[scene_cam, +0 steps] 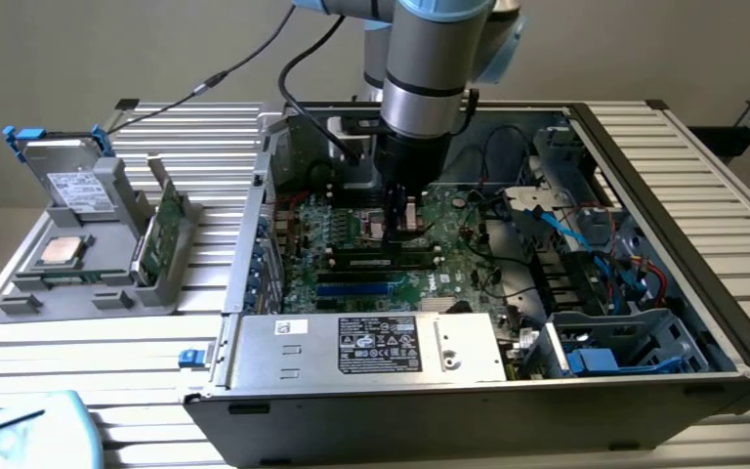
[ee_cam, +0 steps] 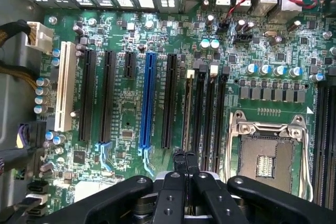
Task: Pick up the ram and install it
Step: 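Press down the ram until it locks into place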
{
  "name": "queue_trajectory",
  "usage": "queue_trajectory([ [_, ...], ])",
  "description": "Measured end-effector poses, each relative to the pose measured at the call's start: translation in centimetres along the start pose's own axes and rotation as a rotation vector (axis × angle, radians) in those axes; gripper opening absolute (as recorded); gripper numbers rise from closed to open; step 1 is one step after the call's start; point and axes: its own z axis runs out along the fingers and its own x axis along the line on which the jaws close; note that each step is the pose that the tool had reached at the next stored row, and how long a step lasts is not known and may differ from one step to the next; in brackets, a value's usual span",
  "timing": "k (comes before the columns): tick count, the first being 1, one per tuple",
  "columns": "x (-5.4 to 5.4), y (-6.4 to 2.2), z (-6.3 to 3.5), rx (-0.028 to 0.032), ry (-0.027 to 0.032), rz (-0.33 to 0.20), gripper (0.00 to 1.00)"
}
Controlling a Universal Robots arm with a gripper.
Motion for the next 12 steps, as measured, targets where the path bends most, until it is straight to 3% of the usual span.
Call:
queue_trajectory([
  [5,0.1,0.11,-1.16,0.0,0.0,0.0,0.11],
  [12,0.1,0.12,-1.22,0.0,0.0,0.0,0.11],
])
